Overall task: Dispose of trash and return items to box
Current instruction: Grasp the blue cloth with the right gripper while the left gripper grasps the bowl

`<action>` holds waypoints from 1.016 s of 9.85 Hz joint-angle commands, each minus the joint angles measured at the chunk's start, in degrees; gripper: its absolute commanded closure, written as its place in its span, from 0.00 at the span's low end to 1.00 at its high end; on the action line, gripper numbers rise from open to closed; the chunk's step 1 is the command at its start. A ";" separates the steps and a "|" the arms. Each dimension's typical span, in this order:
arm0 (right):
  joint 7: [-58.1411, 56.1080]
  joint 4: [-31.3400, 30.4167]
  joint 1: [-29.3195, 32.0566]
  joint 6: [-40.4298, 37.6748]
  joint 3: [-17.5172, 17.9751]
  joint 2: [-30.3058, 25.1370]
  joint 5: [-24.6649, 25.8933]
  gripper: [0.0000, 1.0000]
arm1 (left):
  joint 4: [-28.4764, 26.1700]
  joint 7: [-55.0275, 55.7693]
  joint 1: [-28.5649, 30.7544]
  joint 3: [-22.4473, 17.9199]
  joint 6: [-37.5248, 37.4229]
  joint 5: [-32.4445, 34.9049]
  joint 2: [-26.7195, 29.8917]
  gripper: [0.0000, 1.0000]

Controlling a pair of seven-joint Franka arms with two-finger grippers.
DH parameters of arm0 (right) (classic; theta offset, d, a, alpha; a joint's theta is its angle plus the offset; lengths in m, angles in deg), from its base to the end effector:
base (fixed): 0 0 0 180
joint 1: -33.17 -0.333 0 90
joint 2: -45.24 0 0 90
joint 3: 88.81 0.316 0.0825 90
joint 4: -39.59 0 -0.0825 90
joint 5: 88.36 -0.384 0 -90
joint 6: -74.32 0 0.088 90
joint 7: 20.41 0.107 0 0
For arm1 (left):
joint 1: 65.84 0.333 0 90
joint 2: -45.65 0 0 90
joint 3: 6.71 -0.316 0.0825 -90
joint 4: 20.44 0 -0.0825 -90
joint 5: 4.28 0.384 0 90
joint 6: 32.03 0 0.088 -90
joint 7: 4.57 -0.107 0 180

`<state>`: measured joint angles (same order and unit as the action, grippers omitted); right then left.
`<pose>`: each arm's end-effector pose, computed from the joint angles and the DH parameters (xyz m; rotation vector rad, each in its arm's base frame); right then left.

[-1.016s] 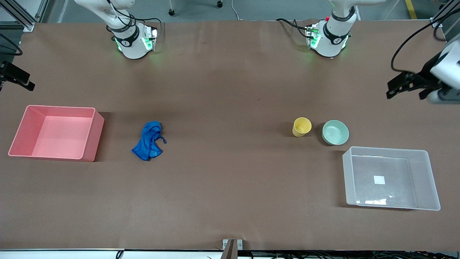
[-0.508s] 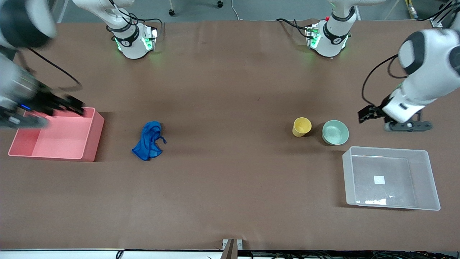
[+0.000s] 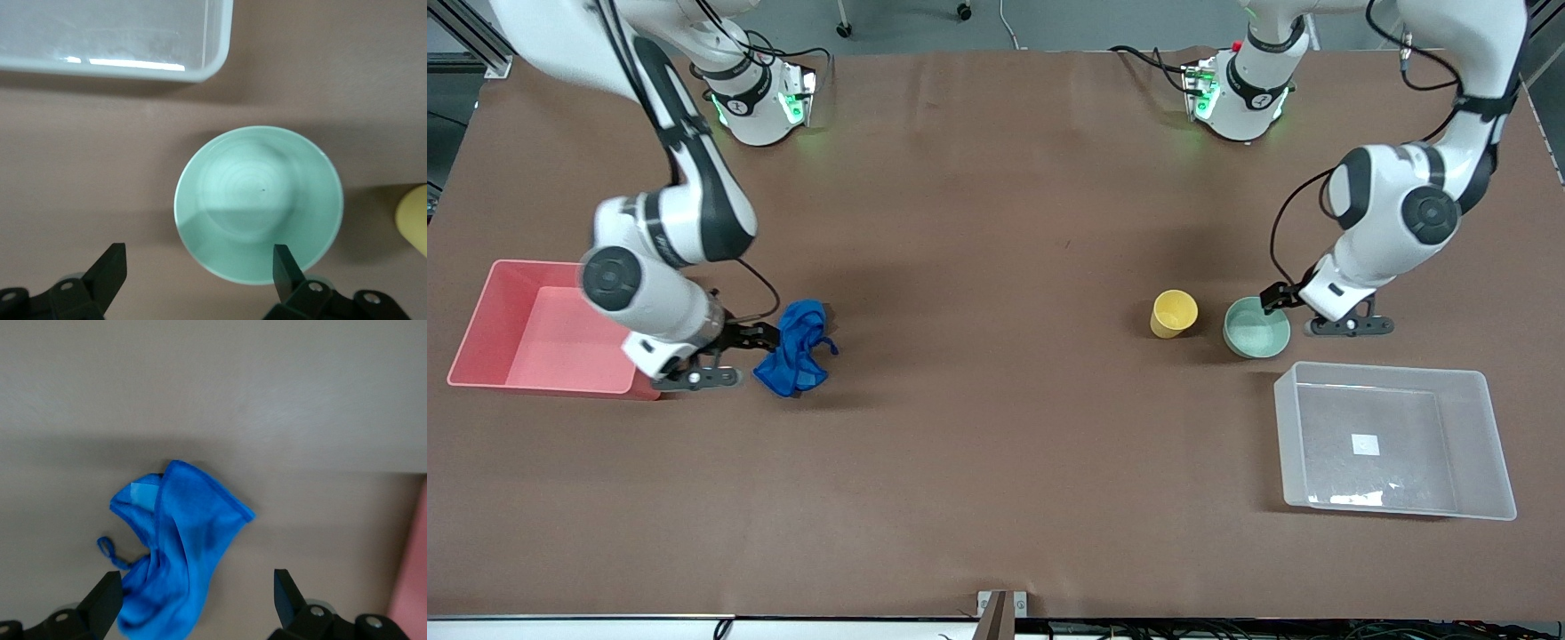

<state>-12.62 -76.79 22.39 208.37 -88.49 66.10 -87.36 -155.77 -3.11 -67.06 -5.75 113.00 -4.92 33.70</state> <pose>0.5818 0.1138 0.2613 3.1194 0.1091 -0.0831 0.5065 -0.0193 0.2362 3.1325 -0.0047 -0.0619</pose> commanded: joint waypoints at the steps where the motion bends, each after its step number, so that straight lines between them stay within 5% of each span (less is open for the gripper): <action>1: 4.93 -3.24 -1.60 4.55 -0.32 1.63 0.93 0.00 | 0.14 -0.57 0.95 -0.17 3.50 0.20 -5.00 0.09; 2: 7.21 -3.42 -2.31 4.56 -0.32 2.78 0.93 0.00 | 0.23 -1.10 1.65 -0.17 4.56 0.20 -6.32 0.17; 3: 7.41 -4.29 -2.58 5.08 -0.32 3.40 0.93 0.03 | 0.58 -1.11 1.83 -0.08 7.96 0.20 -7.90 0.56; 4: 7.41 -4.30 -2.49 5.87 -0.32 3.93 0.93 0.21 | 0.85 -0.93 1.84 -0.08 10.00 0.20 -8.61 0.84; 5: 7.33 -4.47 -2.49 6.05 -0.32 4.37 0.93 0.52 | 0.85 -0.93 1.92 -0.08 10.10 0.20 -8.62 0.97; 8: 9.42 -4.56 -2.40 5.70 -0.32 4.90 0.49 0.97 | 0.67 -0.23 1.75 0.01 9.76 0.20 -7.22 1.00; 10: 11.54 -3.78 -2.41 5.27 -0.32 4.55 0.49 0.99 | 1.28 -0.66 1.75 0.01 3.47 0.20 -1.09 0.99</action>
<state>-3.07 -80.18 20.12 213.62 -88.71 71.58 -87.29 -154.34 -3.29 -65.41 -5.60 120.45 -4.92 29.72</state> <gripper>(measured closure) 0.894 0.969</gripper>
